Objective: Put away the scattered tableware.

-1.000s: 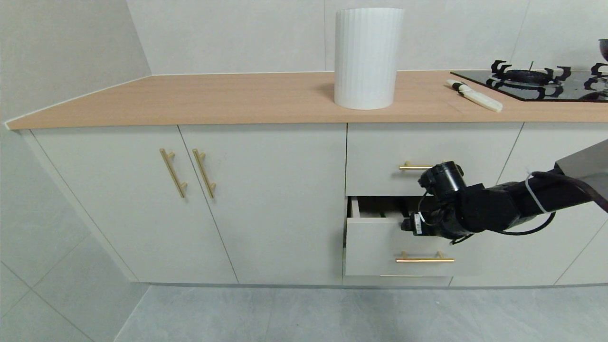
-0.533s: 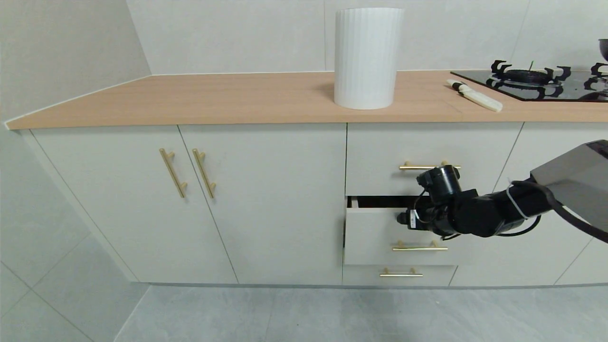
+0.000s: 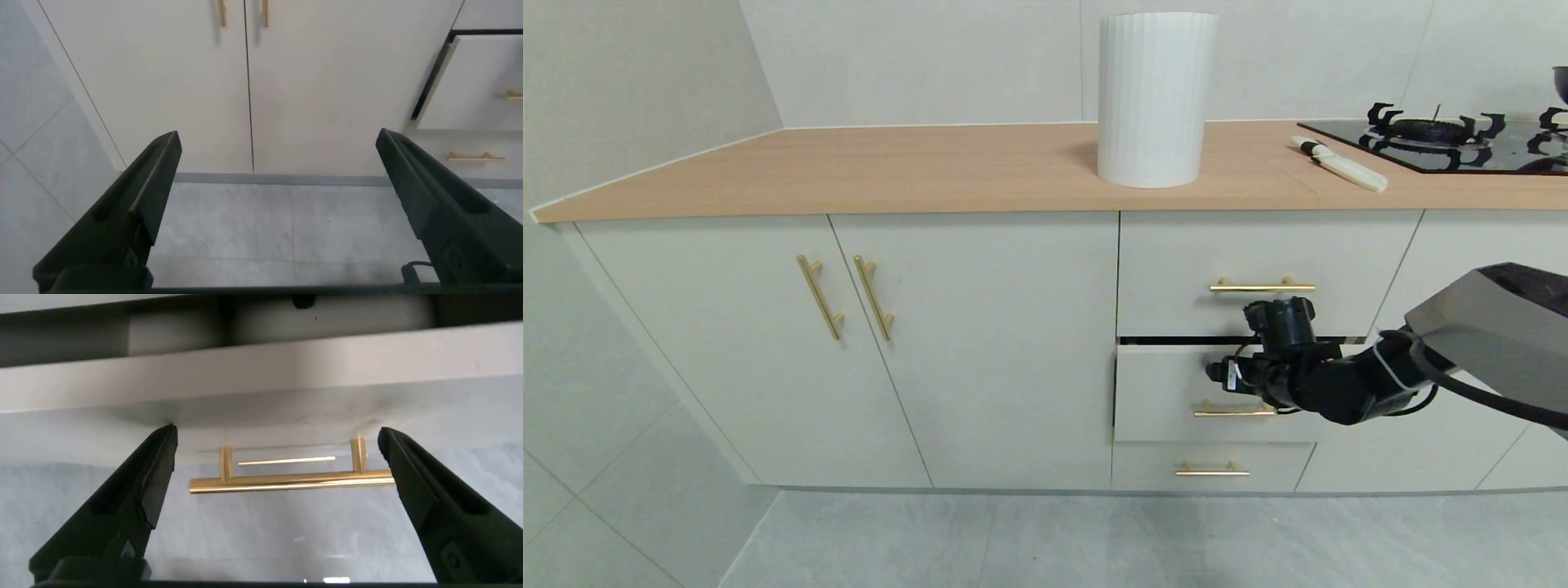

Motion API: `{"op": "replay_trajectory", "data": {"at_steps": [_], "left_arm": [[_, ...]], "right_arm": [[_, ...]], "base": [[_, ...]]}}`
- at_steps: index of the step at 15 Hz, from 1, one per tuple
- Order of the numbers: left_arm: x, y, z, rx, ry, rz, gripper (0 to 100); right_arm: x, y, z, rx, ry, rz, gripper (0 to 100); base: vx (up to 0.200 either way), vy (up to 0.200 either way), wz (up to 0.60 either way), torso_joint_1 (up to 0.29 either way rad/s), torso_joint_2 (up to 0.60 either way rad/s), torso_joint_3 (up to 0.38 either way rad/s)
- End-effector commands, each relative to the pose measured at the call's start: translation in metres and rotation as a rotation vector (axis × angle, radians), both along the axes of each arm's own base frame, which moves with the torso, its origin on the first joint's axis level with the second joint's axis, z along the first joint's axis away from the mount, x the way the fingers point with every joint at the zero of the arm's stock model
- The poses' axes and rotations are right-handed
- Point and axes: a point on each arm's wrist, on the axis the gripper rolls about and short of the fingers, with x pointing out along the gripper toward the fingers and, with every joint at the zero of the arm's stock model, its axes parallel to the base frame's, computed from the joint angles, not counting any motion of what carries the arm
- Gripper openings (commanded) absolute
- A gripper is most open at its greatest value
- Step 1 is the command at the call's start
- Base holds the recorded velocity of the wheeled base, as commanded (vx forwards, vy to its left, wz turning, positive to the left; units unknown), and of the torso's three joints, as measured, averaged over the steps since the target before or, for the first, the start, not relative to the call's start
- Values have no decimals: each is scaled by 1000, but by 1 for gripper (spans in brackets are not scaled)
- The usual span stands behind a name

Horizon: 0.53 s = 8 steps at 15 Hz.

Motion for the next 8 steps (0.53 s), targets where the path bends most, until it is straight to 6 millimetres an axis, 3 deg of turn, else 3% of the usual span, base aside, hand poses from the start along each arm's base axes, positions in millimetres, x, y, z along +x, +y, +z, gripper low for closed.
{"op": "replay_trajectory", "data": {"at_steps": [1,8], "left_arm": [[0,0,0,1,0,1,100],[0,0,0,-1,0,0,100]], "right_arm": [[6,0,-10,7,-26,-5,100],[18,-7,-17,21,-94,-29,100]], "base": [[0,0,0,0,0,0],[0,0,0,0,0,0]]}}
